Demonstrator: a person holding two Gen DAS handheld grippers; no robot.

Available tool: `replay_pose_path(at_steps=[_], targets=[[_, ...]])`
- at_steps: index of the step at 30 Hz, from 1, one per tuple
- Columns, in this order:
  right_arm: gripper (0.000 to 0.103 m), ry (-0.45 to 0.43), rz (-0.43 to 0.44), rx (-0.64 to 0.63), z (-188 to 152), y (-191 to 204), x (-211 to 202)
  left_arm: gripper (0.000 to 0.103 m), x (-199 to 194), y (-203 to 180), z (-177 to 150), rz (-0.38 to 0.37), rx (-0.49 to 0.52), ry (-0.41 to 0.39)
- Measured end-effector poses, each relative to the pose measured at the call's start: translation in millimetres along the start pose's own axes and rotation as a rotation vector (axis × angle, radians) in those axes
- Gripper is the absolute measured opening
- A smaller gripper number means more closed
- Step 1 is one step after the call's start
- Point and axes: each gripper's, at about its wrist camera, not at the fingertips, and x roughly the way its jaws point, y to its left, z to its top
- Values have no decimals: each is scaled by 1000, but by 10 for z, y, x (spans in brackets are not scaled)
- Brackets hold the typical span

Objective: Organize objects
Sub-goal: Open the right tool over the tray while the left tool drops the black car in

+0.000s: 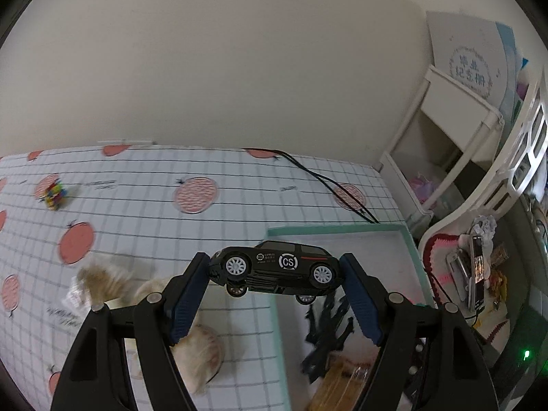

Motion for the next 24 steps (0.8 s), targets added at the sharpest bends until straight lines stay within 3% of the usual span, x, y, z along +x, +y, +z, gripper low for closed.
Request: replay_pose_path(at_steps=[14, 24], targets=[[54, 60, -23, -20, -168, 19, 258, 78, 679, -156, -62, -54, 63, 67], [54, 91, -36, -28, -227, 87, 341, 78, 825, -221, -224, -50, 112, 103]])
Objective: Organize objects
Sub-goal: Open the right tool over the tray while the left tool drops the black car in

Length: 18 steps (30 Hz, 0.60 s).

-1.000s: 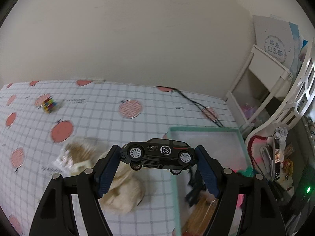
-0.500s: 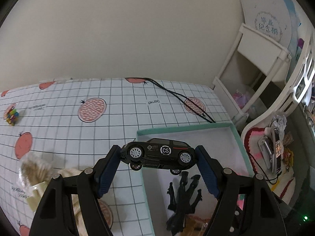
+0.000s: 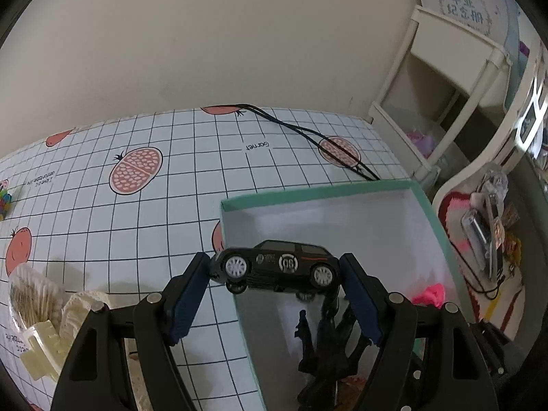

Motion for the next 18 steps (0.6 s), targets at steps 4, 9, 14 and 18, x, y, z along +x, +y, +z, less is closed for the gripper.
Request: replay_pose_path(at_steps=[4, 9, 14, 18], targets=[[54, 16, -5, -1, -26, 0, 24, 78, 2, -21, -11, 8, 10, 4], [55, 22, -7, -2, -28, -6, 38, 78, 76, 25, -87, 9, -11, 47], [55, 24, -4, -1, -24, -12, 49, 78, 127, 98, -194, 22, -40, 82], [55, 22, -4, -2, -22, -5, 54, 78, 84, 118, -212, 22, -51, 84]])
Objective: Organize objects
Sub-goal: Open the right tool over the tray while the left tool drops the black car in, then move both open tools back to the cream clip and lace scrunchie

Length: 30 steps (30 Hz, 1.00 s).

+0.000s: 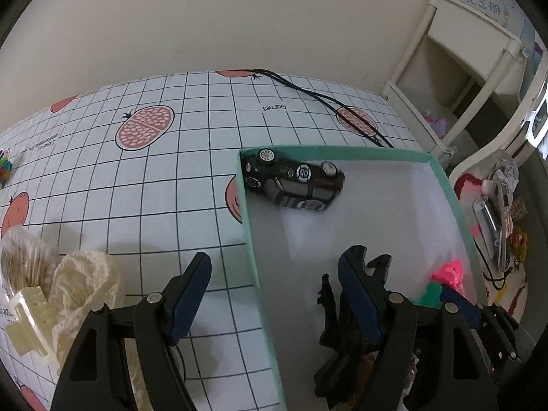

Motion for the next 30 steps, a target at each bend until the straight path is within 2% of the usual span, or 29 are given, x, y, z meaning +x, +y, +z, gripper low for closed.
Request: replay_pose_path(at_steps=[18, 21, 22, 23, 25, 27, 28, 29, 30], targets=[[61, -55, -9, -17, 134, 91, -225, 78, -711, 198, 18, 40, -77, -95], [68, -67, -19, -19, 161, 114, -259, 79, -757, 232, 5, 54, -83, -97], [71, -71, -28, -20, 164, 119, -269, 83, -771, 239, -5, 57, -85, -99], [71, -74, -36, -22, 173, 125, -276, 86, -772, 248, -12, 61, -89, -101], [71, -78, -44, -27, 180, 128, -294, 87, -779, 273, -28, 73, -95, -102], [78, -81, -51, -30, 188, 129, -305, 89, -771, 296, -50, 89, -97, -98], [86, -83, -51, -29, 191, 130, -310, 96, -770, 306, -65, 92, -99, -97], [91, -86, -47, -27, 198, 132, -319, 98, -767, 313, -78, 93, -102, -98], [93, -87, -46, -27, 199, 138, -327, 98, -768, 324, -89, 94, -106, -99]])
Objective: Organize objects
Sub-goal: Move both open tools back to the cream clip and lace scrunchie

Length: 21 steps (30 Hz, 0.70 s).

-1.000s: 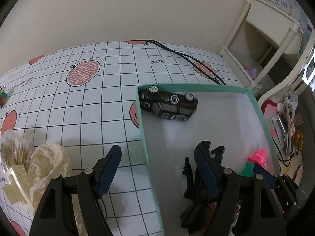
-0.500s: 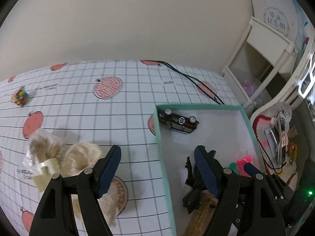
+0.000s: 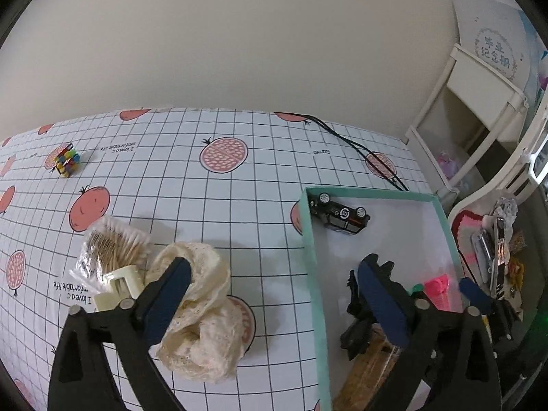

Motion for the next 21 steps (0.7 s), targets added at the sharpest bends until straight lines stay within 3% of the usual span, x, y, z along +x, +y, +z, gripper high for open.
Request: replay_pose_path(at_steps=[3, 5, 16, 21], targets=[[94, 1, -4, -11, 9, 21, -12, 98, -22, 60, -13, 3, -22, -1], [103, 5, -5, -9, 13, 26, -7, 100, -32, 90, -15, 9, -32, -3], [103, -1, -22, -6, 51, 88, -70, 103, -210, 300, -19, 25, -57, -40], [103, -43, -24, 24, 127, 103, -197, 103, -383, 471, 30, 31, -84, -79]])
